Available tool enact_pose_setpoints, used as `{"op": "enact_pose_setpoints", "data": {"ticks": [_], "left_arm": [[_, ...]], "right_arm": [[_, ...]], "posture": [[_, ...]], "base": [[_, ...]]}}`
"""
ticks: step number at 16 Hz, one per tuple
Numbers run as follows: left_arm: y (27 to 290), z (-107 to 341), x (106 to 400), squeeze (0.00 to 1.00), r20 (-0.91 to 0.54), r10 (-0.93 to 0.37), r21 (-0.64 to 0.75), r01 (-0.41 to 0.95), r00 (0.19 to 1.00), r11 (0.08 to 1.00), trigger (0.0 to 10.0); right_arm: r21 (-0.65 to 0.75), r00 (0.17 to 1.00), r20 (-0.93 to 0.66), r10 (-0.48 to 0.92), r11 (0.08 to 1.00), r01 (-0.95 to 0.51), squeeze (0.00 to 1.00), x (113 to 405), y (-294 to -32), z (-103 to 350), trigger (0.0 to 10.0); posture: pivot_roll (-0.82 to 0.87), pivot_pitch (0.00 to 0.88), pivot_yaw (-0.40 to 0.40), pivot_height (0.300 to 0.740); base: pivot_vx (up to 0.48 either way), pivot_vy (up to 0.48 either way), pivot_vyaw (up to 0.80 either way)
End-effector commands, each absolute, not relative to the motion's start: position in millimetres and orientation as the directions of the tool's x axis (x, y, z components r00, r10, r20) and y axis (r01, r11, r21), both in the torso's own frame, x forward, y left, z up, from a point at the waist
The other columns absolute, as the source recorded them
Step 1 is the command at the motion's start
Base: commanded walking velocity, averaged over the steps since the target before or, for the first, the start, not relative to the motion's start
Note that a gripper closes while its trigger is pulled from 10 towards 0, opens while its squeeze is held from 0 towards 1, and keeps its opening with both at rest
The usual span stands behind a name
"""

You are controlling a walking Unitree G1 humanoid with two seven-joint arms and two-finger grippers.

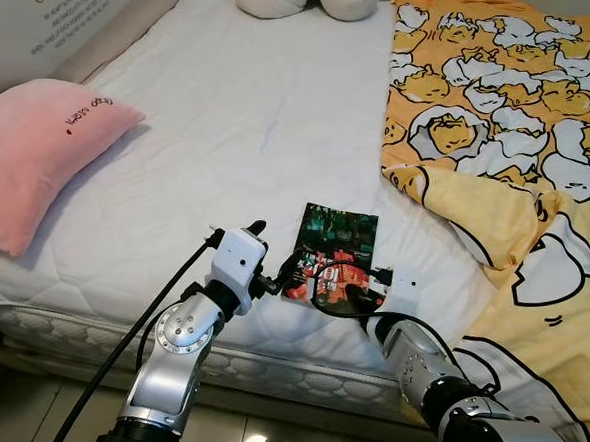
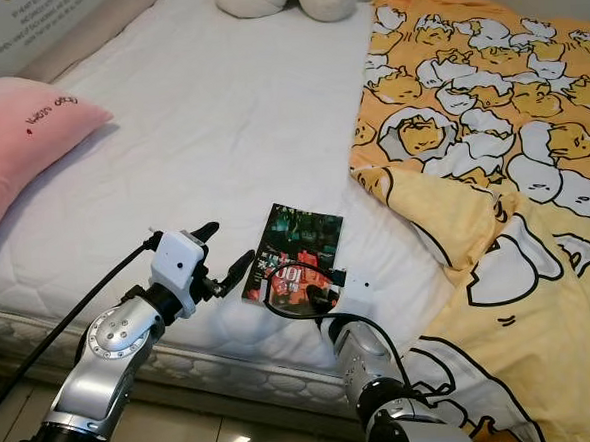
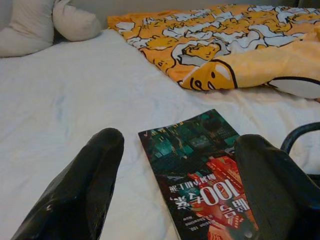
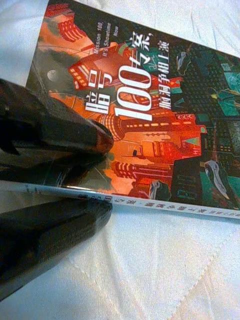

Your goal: Clean up the room

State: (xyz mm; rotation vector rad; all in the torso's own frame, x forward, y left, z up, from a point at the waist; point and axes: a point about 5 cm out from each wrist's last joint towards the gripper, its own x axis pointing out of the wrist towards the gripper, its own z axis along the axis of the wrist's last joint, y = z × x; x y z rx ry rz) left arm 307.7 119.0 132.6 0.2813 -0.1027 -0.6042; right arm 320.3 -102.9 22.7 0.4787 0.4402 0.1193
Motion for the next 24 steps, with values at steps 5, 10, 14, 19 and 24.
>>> {"op": "enact_pose_setpoints", "data": {"ticks": [5,10,14,19,24], "left_arm": [[119,130,312,0.0,-0.005,-0.578,0.312,0.55,0.816,0.774,10.0],[124,119,323,0.0,-0.064,-0.52,0.298,0.514,0.852,0.804,10.0],[149,121,339,0.0,-0.023,-0.33,0.126,0.331,0.944,0.935,10.0],[162,122,345,0.0,0.023,-0.221,0.048,0.22,0.975,0.974,10.0],[132,138,350,0.0,0.108,-0.304,0.095,0.295,0.946,0.951,10.0]], "right_arm": [[0.526,0.895,-0.372,0.248,0.85,-0.017,0.0,320,-94,24,0.0],[0.325,0.973,-0.173,0.151,0.941,-0.089,0.0,340,-107,60,0.0],[0.112,0.999,0.03,0.01,0.994,-0.014,0.0,348,-140,96,0.0],[-0.133,0.984,0.143,-0.11,0.983,0.129,0.0,312,-167,93,0.0],[-0.082,0.992,0.049,-0.12,0.989,0.124,0.0,280,-181,69,0.0]], "posture": [[0.2,0.145,-0.014,0.74],[0.18,0.088,-0.004,0.74],[0.17,0.0,-0.009,0.74],[0.15,0.0,-0.017,0.74],[0.12,0.0,-0.006,0.74]], "base": [[0.0,0.0,0.0],[0.0,0.0,0.0],[0.0,0.0,0.0],[0.0,0.0,0.0],[0.0,0.19,0.0]]}}
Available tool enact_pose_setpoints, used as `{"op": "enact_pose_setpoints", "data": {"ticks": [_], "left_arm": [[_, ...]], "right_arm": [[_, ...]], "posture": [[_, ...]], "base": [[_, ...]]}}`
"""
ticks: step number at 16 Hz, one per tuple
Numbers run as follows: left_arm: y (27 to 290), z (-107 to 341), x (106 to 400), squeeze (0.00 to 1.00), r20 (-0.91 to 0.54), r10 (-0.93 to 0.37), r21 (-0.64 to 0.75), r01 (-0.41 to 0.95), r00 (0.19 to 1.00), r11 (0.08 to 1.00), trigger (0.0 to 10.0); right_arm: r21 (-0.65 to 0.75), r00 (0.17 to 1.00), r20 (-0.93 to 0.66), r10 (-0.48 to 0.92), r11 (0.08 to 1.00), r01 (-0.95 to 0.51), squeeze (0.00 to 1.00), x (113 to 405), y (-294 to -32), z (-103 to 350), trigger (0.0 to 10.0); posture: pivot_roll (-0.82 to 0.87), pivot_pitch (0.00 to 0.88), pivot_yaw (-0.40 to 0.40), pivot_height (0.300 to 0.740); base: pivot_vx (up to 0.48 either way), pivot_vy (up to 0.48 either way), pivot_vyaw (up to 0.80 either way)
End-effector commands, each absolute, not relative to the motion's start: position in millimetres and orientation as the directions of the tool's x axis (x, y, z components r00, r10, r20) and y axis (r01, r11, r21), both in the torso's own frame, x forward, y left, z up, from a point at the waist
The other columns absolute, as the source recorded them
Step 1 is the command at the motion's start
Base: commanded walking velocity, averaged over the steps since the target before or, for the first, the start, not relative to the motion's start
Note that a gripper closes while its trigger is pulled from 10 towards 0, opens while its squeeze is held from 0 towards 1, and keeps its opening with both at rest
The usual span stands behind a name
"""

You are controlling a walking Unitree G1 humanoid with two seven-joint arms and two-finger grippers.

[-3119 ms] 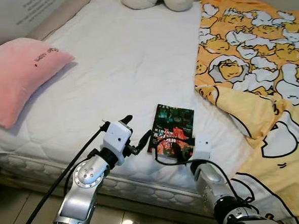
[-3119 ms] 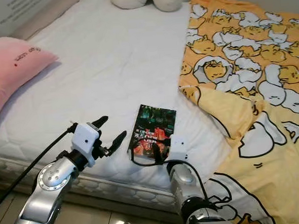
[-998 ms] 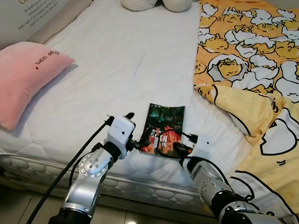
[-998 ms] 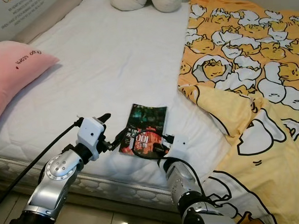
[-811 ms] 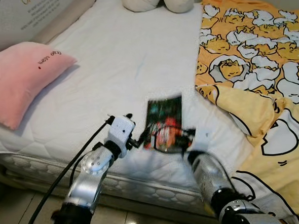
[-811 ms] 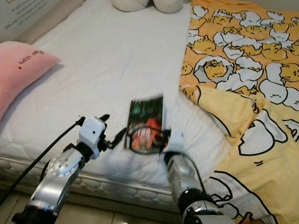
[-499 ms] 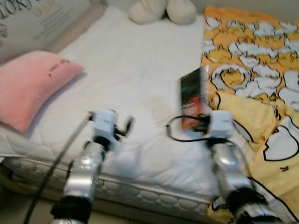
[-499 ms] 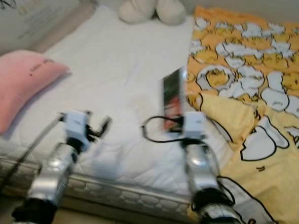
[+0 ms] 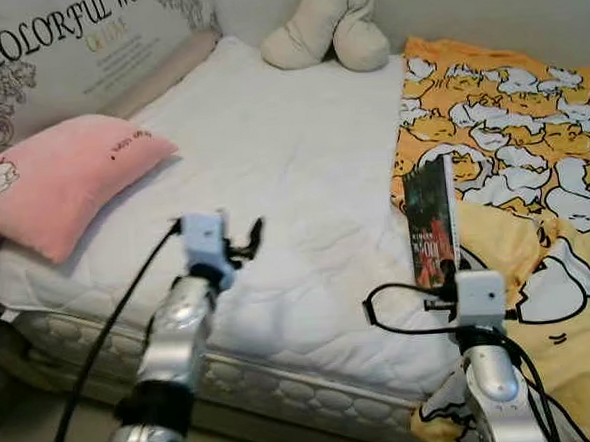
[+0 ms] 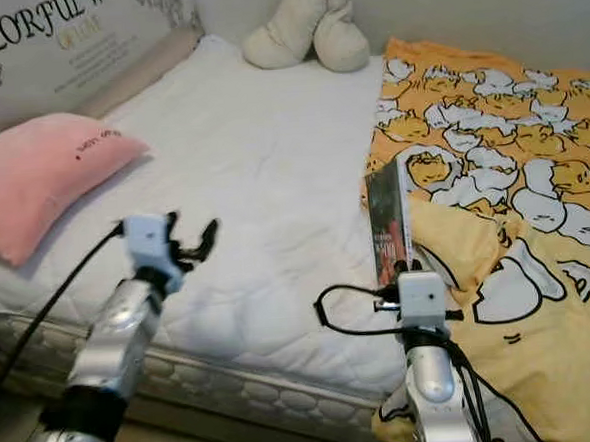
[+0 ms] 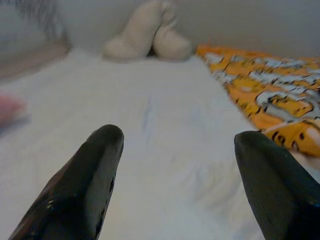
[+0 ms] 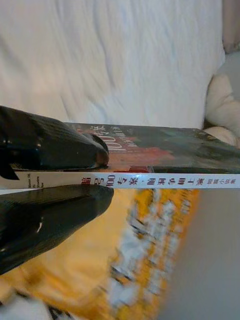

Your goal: Clean up the room

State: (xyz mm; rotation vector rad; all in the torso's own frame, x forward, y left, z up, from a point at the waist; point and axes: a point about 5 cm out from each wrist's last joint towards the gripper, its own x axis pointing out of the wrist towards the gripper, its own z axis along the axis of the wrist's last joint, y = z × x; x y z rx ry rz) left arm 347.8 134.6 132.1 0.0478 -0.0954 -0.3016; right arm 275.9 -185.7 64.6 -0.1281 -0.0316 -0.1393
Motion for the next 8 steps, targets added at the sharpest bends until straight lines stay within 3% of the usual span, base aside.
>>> {"op": "enact_pose_setpoints", "data": {"ticks": [1,8], "left_arm": [[132,137,351,0.0,0.102,-0.297,0.087,0.289,0.949,0.953,10.0],[124,132,355,0.0,0.101,-0.264,0.043,0.261,0.959,0.964,10.0]], "right_arm": [[-0.066,0.991,0.05,-0.124,0.99,0.127,0.0,283,-180,71,0.0],[-0.064,0.995,0.08,-0.056,0.996,0.061,0.0,289,-173,81,0.0]], "posture": [[0.12,0.0,-0.004,0.74],[0.11,0.0,-0.011,0.74]], "base": [[0.0,0.472,0.0],[0.0,0.469,0.0]]}}
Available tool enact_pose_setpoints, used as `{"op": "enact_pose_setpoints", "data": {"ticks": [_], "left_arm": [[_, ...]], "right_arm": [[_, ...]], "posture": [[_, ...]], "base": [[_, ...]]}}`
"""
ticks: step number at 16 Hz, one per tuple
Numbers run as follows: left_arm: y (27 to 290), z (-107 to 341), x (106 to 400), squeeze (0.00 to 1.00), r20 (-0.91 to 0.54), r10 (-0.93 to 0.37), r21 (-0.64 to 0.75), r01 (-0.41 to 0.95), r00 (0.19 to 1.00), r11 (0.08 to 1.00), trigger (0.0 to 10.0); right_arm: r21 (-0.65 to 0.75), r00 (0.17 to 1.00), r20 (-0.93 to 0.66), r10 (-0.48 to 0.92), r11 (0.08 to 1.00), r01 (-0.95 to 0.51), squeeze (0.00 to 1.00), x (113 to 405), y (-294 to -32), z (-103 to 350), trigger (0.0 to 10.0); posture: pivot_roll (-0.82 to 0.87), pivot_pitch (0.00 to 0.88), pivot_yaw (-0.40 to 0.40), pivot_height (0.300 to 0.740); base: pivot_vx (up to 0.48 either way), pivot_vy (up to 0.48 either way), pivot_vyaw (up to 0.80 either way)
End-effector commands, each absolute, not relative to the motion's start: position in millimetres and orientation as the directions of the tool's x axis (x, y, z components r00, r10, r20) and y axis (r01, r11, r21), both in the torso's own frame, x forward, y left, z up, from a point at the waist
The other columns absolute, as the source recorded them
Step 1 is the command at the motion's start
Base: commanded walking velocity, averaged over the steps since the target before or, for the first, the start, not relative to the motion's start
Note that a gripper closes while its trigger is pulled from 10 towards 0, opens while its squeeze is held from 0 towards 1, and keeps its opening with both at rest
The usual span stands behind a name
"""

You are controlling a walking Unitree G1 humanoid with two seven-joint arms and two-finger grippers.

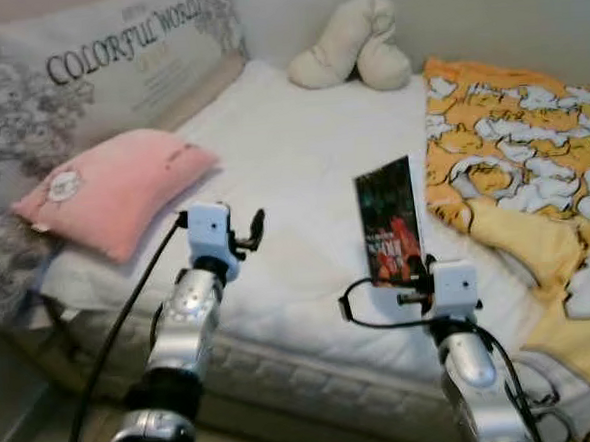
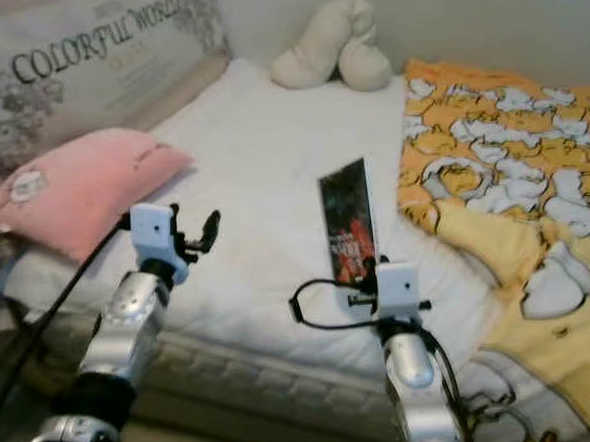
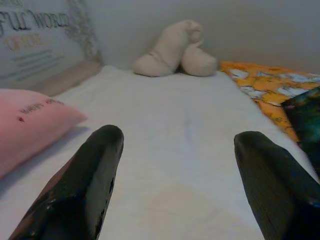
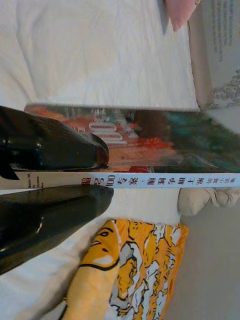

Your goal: Clean up the room

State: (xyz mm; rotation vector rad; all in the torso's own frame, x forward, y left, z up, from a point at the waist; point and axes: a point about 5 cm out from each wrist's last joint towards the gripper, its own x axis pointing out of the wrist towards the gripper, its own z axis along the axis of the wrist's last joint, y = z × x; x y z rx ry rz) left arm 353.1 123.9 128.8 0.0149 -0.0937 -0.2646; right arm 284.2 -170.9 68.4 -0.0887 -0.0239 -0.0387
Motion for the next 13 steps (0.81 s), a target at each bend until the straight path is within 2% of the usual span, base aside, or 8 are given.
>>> {"op": "enact_pose_setpoints", "data": {"ticks": [1,3,7,11,13], "left_arm": [[127,129,354,0.0,0.087,-0.268,0.053,0.264,0.96,0.963,10.0],[136,119,351,0.0,0.05,-0.261,0.063,0.258,0.964,0.964,10.0],[136,118,355,0.0,0.035,-0.29,0.079,0.287,0.956,0.955,10.0],[135,120,358,0.0,0.036,-0.294,0.071,0.291,0.955,0.954,10.0],[137,120,359,0.0,0.04,-0.239,0.155,0.23,0.97,0.961,10.0]], "right_arm": [[-0.06,0.995,0.076,-0.068,0.996,0.072,0.0,288,-175,80,0.0],[-0.076,0.993,0.084,-0.085,0.993,0.092,0.0,284,-180,79,0.0],[-0.135,0.989,0.1,-0.107,0.983,0.12,0.0,282,-183,80,0.0],[-0.103,0.991,0.061,-0.121,0.987,0.126,0.0,283,-182,75,0.0],[-0.11,0.993,0.056,-0.106,0.988,0.112,0.0,284,-182,75,0.0]], "posture": [[0.11,0.0,-0.012,0.74],[0.11,0.0,-0.011,0.74],[0.09,0.0,0.003,0.74],[0.08,0.0,0.004,0.74],[0.08,0.0,0.004,0.74]], "base": [[0.0,0.469,0.0],[0.0,0.469,0.0],[0.0,0.469,0.0],[0.0,0.472,-0.78],[0.0,0.476,-0.78]]}}
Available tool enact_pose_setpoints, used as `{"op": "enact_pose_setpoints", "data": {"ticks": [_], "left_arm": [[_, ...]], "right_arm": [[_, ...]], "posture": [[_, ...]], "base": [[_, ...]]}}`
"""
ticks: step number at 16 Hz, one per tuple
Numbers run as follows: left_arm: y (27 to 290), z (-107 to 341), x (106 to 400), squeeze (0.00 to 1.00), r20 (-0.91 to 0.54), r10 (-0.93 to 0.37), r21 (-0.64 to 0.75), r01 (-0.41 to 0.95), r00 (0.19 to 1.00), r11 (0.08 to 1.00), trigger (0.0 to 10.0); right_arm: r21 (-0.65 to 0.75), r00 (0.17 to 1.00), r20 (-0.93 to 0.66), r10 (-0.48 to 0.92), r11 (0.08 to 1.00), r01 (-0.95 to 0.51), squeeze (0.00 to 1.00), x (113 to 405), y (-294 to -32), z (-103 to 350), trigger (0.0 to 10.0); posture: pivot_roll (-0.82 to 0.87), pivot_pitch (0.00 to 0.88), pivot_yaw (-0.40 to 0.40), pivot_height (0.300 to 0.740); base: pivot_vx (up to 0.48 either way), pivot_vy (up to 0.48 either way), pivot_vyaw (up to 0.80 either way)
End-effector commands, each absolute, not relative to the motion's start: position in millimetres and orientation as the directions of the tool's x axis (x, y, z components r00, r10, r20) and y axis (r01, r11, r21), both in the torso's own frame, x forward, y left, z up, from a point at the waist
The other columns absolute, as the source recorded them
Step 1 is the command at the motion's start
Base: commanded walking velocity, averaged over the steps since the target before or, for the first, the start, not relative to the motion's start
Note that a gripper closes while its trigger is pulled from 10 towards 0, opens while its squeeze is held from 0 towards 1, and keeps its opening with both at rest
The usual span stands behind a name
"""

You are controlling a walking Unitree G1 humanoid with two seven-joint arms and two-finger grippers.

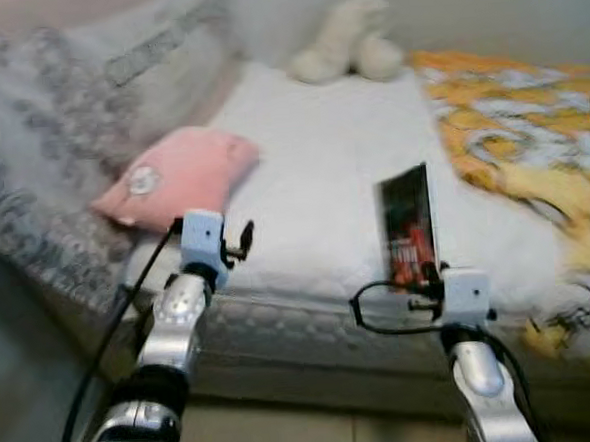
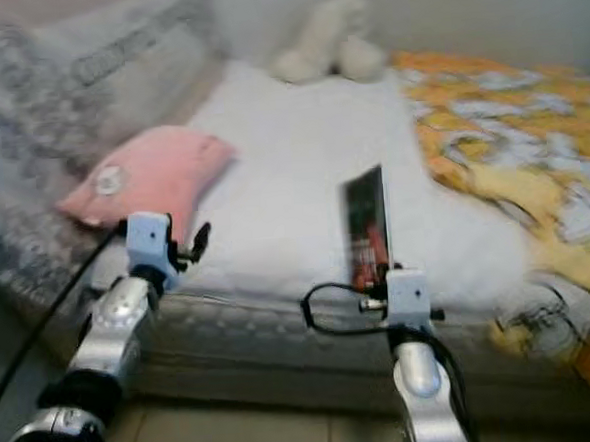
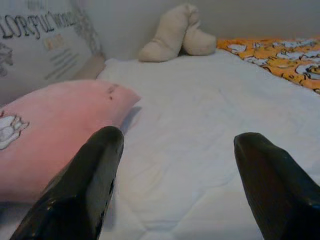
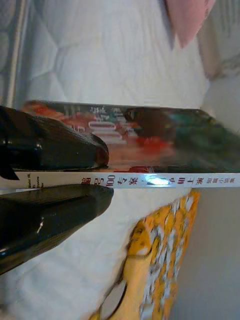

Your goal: Clean up the room

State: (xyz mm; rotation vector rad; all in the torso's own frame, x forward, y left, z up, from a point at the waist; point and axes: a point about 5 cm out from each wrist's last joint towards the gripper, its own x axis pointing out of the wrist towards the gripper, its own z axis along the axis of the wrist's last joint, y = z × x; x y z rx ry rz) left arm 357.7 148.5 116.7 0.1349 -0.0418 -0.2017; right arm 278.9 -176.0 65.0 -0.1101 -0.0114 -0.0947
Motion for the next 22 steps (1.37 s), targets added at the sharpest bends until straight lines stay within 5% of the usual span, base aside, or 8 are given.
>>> {"op": "enact_pose_setpoints", "data": {"ticks": [1,12,22], "left_arm": [[140,119,361,0.0,0.025,-0.192,0.134,0.187,0.981,0.973,10.0],[146,118,361,0.0,0.045,-0.109,0.015,0.108,0.993,0.994,10.0],[158,119,363,0.0,0.044,-0.069,0.016,0.069,0.997,0.998,10.0]], "right_arm": [[-0.109,0.993,0.06,-0.105,0.988,0.111,0.0,285,-182,76,0.0],[-0.108,0.996,0.065,-0.052,0.992,0.059,0.0,289,-177,77,0.0],[-0.085,0.996,0.067,-0.066,0.994,0.071,0.0,289,-177,76,0.0]], "posture": [[0.08,0.0,0.002,0.74],[0.1,0.0,-0.014,0.74],[0.11,0.0,-0.02,0.74]], "base": [[0.0,0.0,0.0],[0.429,0.0,0.0],[0.331,0.344,0.0]]}}
